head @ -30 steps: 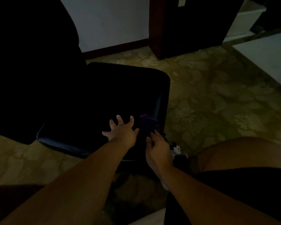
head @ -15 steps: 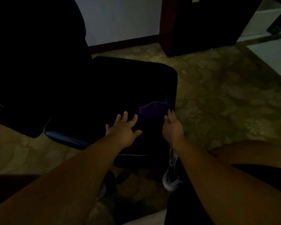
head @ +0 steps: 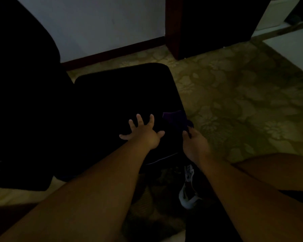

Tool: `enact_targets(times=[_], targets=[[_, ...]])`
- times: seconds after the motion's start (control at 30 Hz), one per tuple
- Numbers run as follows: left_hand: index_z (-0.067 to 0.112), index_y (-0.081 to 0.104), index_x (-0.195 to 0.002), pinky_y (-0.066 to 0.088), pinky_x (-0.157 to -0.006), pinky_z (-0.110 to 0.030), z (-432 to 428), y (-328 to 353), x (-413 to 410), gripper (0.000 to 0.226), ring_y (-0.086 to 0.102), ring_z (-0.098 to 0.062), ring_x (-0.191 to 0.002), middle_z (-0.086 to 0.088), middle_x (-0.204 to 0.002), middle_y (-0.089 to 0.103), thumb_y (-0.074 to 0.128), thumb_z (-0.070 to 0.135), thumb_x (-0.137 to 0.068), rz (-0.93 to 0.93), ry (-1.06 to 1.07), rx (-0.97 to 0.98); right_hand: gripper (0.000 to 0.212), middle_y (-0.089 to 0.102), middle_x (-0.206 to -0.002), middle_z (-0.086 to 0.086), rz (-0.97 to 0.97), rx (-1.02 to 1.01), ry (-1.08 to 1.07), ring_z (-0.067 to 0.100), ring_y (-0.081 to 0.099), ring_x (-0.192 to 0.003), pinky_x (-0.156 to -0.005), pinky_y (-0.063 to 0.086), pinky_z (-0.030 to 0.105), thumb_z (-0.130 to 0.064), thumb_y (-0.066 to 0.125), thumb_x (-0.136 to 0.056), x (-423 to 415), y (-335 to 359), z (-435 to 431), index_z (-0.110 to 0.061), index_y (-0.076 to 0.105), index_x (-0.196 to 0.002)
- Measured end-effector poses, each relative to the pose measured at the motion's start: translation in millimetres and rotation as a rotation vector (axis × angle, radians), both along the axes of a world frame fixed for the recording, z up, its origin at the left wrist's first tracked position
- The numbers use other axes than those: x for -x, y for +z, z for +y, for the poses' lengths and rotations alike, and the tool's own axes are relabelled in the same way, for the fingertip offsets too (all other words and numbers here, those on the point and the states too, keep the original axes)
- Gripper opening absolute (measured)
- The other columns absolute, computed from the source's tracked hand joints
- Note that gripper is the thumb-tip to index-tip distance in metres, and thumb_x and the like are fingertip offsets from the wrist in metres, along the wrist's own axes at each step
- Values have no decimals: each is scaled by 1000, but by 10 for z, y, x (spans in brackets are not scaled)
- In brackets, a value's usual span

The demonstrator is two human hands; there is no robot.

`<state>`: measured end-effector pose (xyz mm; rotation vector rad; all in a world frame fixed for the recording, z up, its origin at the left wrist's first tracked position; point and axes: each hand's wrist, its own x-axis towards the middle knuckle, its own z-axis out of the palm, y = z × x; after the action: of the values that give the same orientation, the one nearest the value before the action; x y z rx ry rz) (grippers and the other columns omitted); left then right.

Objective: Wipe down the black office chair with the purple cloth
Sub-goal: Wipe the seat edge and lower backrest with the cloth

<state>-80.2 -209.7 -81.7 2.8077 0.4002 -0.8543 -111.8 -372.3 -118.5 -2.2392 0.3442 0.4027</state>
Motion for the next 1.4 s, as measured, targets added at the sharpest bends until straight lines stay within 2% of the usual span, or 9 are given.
enact_targets(times=[0.17, 0.4, 0.6, 0.73, 0.9, 1.03, 1.13, 1.27, 1.4], targets=[[44, -4, -154, 8, -110, -71, 38, 43, 52, 69, -17, -31, -148, 0, -161, -23, 38, 54, -100, -32, -16, 90, 45, 37, -153, 9, -51, -6, -53, 26, 35, -139, -110, 30, 33, -26, 33, -105, 170, 34, -49, -14, 36, -148], [33, 16, -156, 8, -121, -38, 685, 30, 467, 58, -6, -23, -151, -1, -164, -8, 42, 28, -105, -150, -183, 219, 50, 12, -163, 5, -114, 149, -101, 37, 8, -148, -118, 13, 50, -33, 26, -105, 514, 23, 434, -18, 24, -153], [39, 12, -155, 22, -119, -44, 705, -133, 563, 60, -6, -23, -151, 2, -164, -11, 42, 36, -104, -176, -249, 10, 56, -12, -163, 0, -200, 297, 230, 34, -6, -149, -119, -2, 49, -33, 25, -105, 953, 47, 907, -24, 2, -155], [42, 14, -154, 35, -112, -43, 793, -105, 576, 64, 0, -21, -151, 4, -164, -12, 47, 27, -101, -219, -246, -26, 56, -8, -163, -7, -318, 302, 524, 26, -6, -150, -120, -2, 44, -30, 26, -105, 939, -12, 826, -30, 1, -155], [43, 14, -154, 34, -114, -41, 1009, 17, 641, 77, 9, -22, -150, 4, -163, -17, 58, 53, -92, -245, -211, 112, 52, -1, -164, -8, -288, 237, 299, 22, 3, -150, -118, -1, 48, -44, 19, -103, 681, -128, 514, -37, 9, -154], [45, 4, -154, 29, -113, -53, 1376, 8, 810, 84, -2, -27, -151, 0, -163, -18, 53, 65, -88, -234, -176, -91, 57, 10, -163, 4, -204, 131, 26, 31, 15, -148, -116, 16, 57, -47, 19, -101, 425, -174, 305, -28, 15, -155], [43, 2, -154, 23, -112, -58, 1433, -91, 916, 80, -5, -29, -150, -1, -164, -12, 43, 68, -90, -191, -158, -95, 54, 13, -163, 7, -222, 166, -55, 35, 17, -146, -114, 21, 56, -40, 23, -104, 460, -104, 427, -22, 17, -155], [41, 0, -154, 26, -111, -61, 1369, -160, 878, 76, -4, -34, -150, -4, -164, -11, 39, 66, -93, -187, -155, -125, 57, -3, -164, -2, -210, 215, 48, 30, 0, -149, -119, -1, 49, -41, 22, -104, 835, 6, 871, -24, 6, -156], [44, 0, -154, 29, -110, -58, 1335, -95, 842, 75, -3, -32, -150, -2, -164, -10, 47, 52, -95, -133, -116, -155, 65, -12, -163, -5, -257, 143, 451, 22, -10, -149, -117, -13, 40, -26, 34, -103, 1127, 104, 1452, -26, -7, -154]])
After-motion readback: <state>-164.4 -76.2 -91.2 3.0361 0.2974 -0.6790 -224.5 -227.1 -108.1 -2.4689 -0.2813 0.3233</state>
